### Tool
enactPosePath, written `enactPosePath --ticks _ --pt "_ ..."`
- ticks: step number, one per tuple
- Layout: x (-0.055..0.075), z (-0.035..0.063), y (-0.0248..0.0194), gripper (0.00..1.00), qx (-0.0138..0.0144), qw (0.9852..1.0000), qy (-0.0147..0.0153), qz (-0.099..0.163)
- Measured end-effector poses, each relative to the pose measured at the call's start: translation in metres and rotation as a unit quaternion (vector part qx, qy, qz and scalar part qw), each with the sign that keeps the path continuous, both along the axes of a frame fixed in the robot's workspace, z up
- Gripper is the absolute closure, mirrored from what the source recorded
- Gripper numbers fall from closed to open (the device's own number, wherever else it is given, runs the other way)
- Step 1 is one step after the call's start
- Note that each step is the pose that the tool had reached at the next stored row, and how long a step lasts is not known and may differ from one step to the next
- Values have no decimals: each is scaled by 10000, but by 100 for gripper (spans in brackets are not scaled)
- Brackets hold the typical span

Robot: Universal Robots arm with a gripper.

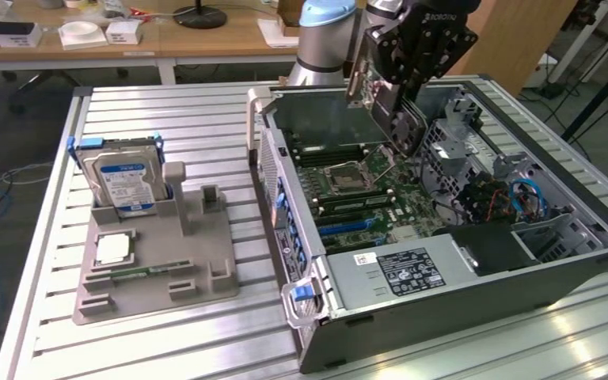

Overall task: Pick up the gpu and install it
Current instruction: 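Insert the gpu into the slot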

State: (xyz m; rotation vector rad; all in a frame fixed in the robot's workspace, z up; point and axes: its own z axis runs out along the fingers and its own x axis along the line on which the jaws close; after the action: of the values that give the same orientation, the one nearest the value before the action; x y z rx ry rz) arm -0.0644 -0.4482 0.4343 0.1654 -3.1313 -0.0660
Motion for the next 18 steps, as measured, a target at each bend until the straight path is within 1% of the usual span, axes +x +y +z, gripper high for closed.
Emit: enactPosePath --ticks 4,8,13,18 --pt "0 -3 0 74 0 9998 0 183" --pt "0 -6 0 74 0 9993 0 365" --pt "0 -11 0 74 0 9983 0 591" --pt "0 -15 0 74 0 9967 0 806"
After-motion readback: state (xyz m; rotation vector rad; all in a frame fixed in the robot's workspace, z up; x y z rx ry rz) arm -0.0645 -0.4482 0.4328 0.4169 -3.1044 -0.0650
